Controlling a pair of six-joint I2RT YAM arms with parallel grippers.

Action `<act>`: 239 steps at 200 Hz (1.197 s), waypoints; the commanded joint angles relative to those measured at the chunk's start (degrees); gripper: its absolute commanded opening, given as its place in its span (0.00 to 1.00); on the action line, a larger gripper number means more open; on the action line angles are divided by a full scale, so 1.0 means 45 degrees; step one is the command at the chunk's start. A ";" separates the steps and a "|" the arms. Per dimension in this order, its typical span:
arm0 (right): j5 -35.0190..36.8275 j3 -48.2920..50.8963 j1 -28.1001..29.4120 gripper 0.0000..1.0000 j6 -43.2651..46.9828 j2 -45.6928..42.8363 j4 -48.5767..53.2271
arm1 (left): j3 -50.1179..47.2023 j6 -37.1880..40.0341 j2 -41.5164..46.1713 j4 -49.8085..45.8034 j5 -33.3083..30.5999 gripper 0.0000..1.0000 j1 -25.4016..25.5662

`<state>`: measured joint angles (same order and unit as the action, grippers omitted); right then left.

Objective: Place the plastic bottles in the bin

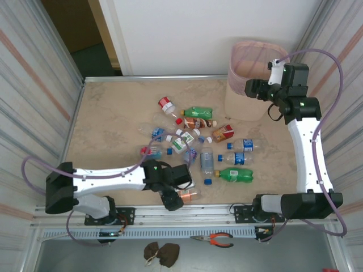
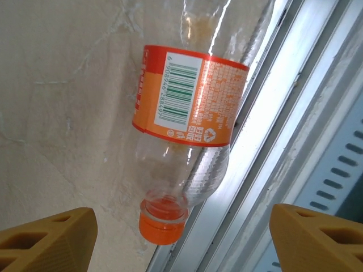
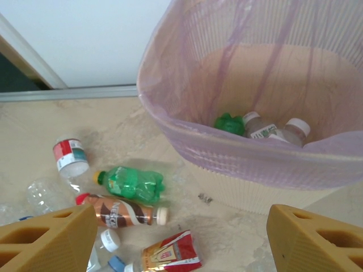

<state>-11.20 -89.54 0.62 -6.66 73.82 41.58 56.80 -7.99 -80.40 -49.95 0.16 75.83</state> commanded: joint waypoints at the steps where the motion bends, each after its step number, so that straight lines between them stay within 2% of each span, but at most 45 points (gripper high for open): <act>1: -0.0435 0.0156 -0.0079 0.77 -0.0318 -0.0519 -0.0198 | 0.0191 -0.0668 -0.0623 -0.0638 -0.0929 0.80 0.0174; 23: -0.0467 0.0338 -0.0080 0.77 -0.0307 -0.0806 -0.0198 | -0.0071 -0.1458 -0.0814 -0.0853 -0.1303 0.79 0.0383; 47: -0.0570 0.0538 -0.0081 0.77 -0.0346 -0.1039 -0.0239 | -0.0866 -0.1959 -0.0495 -0.0287 -0.0575 0.79 0.0441; 100: -0.0874 0.0882 -0.0070 0.76 -0.0499 -0.1082 -0.0306 | -0.2212 -0.2666 -0.0331 0.1072 0.0103 0.77 0.0629; 118: -0.0925 0.0966 -0.0049 0.76 -0.0496 -0.1090 -0.0333 | -0.2558 -0.2870 -0.0507 0.1560 0.0261 0.72 0.0639; 156: -0.0957 0.0951 -0.0022 0.76 -0.0503 -0.1007 -0.0373 | -0.2843 -0.3086 -0.0586 0.1800 0.0052 0.54 0.0634; 239: -0.0982 0.0683 0.0089 0.75 -0.0494 -0.0743 -0.0307 | -0.2727 -0.2944 -0.0827 0.1892 -0.0022 0.33 0.0617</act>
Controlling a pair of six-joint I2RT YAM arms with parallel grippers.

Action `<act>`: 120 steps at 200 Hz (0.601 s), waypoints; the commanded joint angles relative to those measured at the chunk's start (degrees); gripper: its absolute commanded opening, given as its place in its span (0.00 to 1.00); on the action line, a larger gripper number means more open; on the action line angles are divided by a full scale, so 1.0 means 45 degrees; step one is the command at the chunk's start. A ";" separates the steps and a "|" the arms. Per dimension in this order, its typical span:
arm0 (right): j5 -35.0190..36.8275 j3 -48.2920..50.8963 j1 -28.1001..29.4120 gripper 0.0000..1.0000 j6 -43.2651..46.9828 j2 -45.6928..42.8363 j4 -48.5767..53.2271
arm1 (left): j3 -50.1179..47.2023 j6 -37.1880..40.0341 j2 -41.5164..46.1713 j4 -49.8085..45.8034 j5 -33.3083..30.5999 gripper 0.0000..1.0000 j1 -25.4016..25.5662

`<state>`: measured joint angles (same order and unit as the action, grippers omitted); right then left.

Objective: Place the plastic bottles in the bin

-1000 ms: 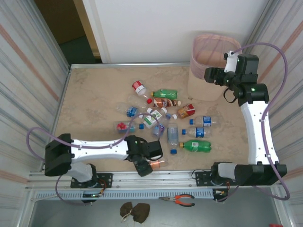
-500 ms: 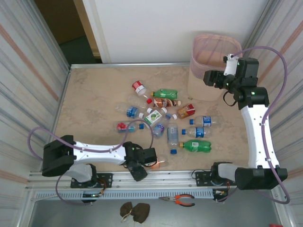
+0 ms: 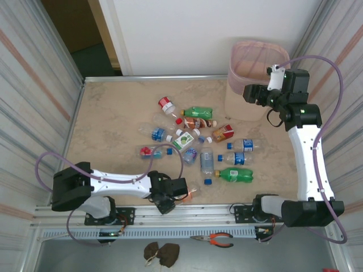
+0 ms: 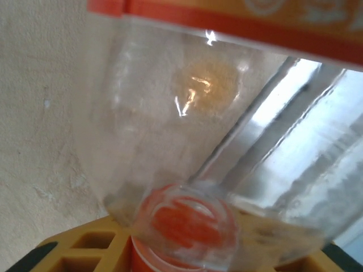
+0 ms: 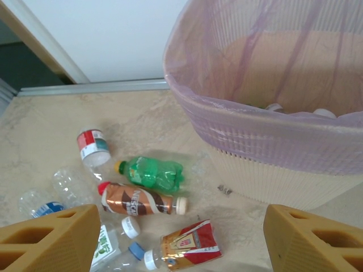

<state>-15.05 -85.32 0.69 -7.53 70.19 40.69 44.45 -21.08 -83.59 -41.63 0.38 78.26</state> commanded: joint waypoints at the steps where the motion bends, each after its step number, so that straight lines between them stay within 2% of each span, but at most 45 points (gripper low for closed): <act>1: -0.0130 -0.0257 0.0087 0.74 -0.0309 0.0064 -0.0102 | 0.0021 -0.0029 -0.0117 0.0046 -0.0068 0.33 0.0074; 19: -0.0112 -0.0259 0.0177 0.74 -0.0301 0.0068 -0.0096 | 0.0007 -0.0042 0.0014 0.0126 -0.0057 0.28 0.0003; 61: -0.0291 -0.0288 0.0484 0.74 -0.0543 0.0020 -0.0210 | -0.0095 -0.0022 0.1178 0.0768 0.0013 0.26 -0.0412; 120: -0.2288 0.0402 0.1144 0.75 -0.1728 -0.0470 -0.1784 | 0.0074 0.0739 0.3913 0.3225 0.0240 0.26 -0.1949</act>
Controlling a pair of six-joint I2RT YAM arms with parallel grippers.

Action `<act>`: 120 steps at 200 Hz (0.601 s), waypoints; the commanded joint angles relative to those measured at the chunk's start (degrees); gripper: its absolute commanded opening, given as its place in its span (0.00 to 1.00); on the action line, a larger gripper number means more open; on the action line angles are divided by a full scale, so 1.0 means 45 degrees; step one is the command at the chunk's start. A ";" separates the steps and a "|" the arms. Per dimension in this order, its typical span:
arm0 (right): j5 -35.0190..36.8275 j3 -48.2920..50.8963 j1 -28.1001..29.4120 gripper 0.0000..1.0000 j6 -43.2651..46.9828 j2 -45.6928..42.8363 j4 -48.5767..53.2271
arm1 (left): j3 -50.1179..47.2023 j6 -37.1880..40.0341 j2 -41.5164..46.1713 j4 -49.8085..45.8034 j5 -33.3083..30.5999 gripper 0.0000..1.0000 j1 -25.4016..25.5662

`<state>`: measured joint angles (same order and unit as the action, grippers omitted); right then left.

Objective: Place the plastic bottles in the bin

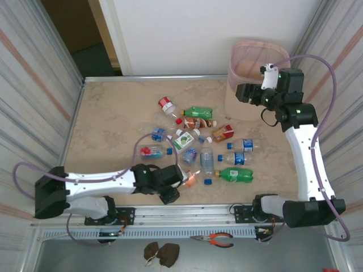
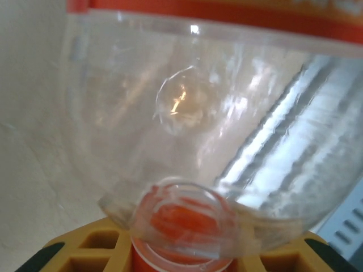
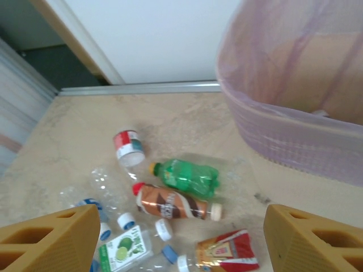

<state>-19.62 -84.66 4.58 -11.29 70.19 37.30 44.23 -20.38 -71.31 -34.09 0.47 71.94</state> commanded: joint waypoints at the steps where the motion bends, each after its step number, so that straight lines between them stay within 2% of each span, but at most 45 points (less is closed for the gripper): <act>1: -0.1328 0.0268 0.0295 0.75 -0.0911 -0.0476 -0.1047 | 0.0118 0.0603 0.1240 0.1613 0.0224 0.26 -0.0561; 28: -0.2753 0.0773 0.0644 0.77 -0.1582 -0.0800 -0.2246 | -0.0017 0.1326 0.2575 0.3592 0.0764 0.26 -0.1302; 57: -0.4586 0.1442 0.1170 0.80 -0.2041 -0.1162 -0.3679 | -0.0080 0.1905 0.3398 0.5712 0.2006 0.26 -0.2296; 92: -0.6040 0.1889 0.2001 0.83 -0.2105 -0.1482 -0.4948 | 0.0387 0.2185 0.3415 0.7652 0.3765 0.26 -0.3307; 120: -0.7206 0.2347 0.2716 0.87 -0.2208 -0.1888 -0.6351 | 0.0972 0.2356 0.3040 0.8325 0.4909 0.26 -0.3510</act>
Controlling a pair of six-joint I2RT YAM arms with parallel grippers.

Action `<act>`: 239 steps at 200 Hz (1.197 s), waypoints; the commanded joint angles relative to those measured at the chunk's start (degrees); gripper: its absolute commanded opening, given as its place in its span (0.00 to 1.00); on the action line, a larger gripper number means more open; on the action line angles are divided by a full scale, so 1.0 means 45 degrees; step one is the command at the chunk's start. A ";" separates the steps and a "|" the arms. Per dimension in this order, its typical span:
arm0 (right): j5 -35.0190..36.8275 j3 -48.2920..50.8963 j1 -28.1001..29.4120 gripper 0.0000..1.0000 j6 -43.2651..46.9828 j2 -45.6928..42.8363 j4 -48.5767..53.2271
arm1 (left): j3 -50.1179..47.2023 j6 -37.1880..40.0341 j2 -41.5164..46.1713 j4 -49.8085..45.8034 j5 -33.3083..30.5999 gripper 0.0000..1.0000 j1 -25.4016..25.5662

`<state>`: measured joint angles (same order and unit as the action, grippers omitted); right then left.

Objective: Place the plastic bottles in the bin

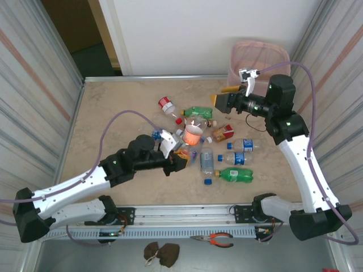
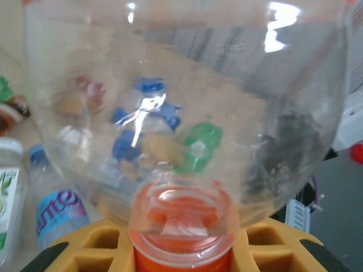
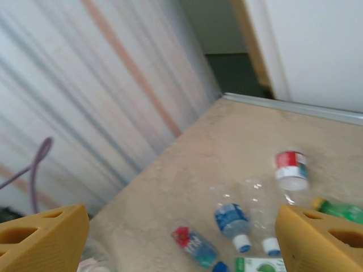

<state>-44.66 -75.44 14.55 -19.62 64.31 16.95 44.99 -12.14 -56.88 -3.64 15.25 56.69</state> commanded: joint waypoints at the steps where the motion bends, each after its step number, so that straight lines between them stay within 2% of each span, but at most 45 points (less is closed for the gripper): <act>1: -0.1648 0.0298 0.0539 0.87 -0.0353 -0.0581 -0.1870 | 0.0822 0.0537 -0.0179 0.1565 0.1648 0.26 -0.0118; 25: -0.2164 0.0409 0.1359 0.94 -0.0154 -0.0890 -0.2606 | 0.1356 0.0713 -0.0443 0.1720 0.2132 0.24 -0.0138; 47: -0.2564 0.0244 0.2103 0.97 0.0791 -0.1042 -0.2226 | 0.1505 0.0791 -0.0541 0.2413 0.2514 0.24 -0.0159; 102: -0.2657 0.0049 0.3226 0.96 0.1451 -0.1091 -0.1905 | 0.1900 0.1296 -0.0583 0.2977 0.2990 0.24 -0.0251; 157: -0.1121 -0.0308 0.3544 0.98 0.1023 -0.1249 -0.2381 | 0.1994 0.1583 -0.0445 0.2355 0.2472 0.24 -0.0536; 192: -0.2118 -0.0318 0.3792 1.00 0.1240 -0.1305 -0.2398 | 0.2029 0.1520 -0.0501 0.2408 0.2727 0.24 -0.0617; 216: -0.2232 -0.0310 0.3943 1.00 0.1722 -0.1275 -0.1863 | 0.2124 0.1451 -0.0569 0.2592 0.3098 0.24 -0.0619; 239: -0.2341 -0.0311 0.4030 0.95 0.1906 -0.1177 -0.1449 | 0.2128 0.1303 -0.0591 0.2800 0.3360 0.24 -0.0615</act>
<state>-52.97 -75.99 31.94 -13.39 59.53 7.90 52.56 -5.13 -59.81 5.98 28.16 54.04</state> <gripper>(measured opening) 0.969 0.299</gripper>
